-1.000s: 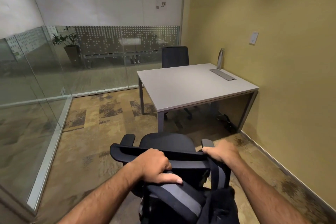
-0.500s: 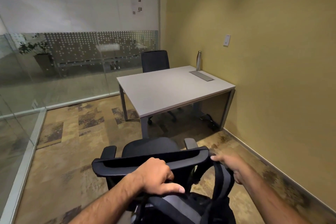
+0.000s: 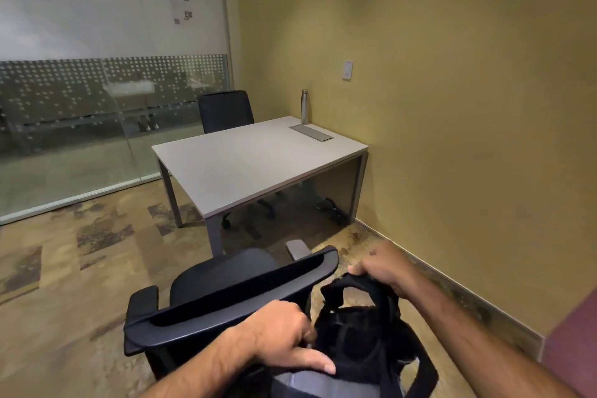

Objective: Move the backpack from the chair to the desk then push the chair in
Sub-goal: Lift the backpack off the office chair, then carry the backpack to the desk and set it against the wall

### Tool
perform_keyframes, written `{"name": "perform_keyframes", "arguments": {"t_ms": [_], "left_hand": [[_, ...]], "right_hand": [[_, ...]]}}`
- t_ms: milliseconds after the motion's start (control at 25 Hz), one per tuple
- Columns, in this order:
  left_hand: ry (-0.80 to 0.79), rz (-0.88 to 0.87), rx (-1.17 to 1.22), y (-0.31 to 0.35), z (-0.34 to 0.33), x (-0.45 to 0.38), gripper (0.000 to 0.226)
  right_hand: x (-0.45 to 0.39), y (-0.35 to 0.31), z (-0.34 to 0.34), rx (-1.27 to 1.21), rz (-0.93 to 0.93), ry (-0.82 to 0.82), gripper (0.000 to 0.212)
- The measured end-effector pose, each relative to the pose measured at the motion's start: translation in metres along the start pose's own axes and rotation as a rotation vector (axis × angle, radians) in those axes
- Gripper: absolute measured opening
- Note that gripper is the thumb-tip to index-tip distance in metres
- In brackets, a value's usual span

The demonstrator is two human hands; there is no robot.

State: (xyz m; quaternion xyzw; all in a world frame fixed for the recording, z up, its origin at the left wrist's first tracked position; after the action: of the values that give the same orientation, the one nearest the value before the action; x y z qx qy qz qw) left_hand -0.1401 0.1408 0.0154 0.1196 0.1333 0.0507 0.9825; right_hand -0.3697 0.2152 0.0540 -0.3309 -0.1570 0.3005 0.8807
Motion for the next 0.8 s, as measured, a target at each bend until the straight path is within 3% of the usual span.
{"name": "perform_keyframes", "arguments": {"t_ms": [80, 240, 360, 520, 680, 800], "left_hand": [[0.090, 0.074, 0.209, 0.007, 0.001, -0.019, 0.064], [0.517, 0.374, 0.639, 0.020, 0.013, -0.077, 0.051], [0.392, 0.537, 0.870, 0.041, 0.014, -0.134, 0.061], [0.241, 0.544, 0.879, 0.076, -0.001, -0.195, 0.084], [0.171, 0.560, 0.963, 0.099, -0.017, -0.242, 0.097], [0.240, 0.519, 1.093, 0.111, -0.027, -0.263, 0.090]], "right_hand": [[0.003, -0.003, 0.015, 0.129, 0.131, 0.075, 0.039], [0.008, -0.005, 0.046, 0.270, 0.323, 0.274, 0.063], [0.006, 0.002, 0.077, 0.417, 0.492, 0.360, 0.062], [-0.005, 0.028, 0.111, 0.553, 0.659, 0.365, 0.036], [-0.027, 0.059, 0.133, 0.436, 0.668, 0.418, 0.017], [-0.039, 0.077, 0.147, 0.174, 0.649, 0.450, 0.011]]}}
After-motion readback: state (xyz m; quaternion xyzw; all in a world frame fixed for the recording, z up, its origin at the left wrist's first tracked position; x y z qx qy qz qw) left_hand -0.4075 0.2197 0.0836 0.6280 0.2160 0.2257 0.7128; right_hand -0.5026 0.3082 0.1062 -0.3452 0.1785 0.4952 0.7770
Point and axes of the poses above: each hand's wrist, its own x-axis away from the middle knuckle, its own z-axis out of the back of the hand, y = z × x, the point moved 1 cm from there along -x, towards the middle knuckle, and after that the axes turned 13 degrees about y, right-handed, at the moved point
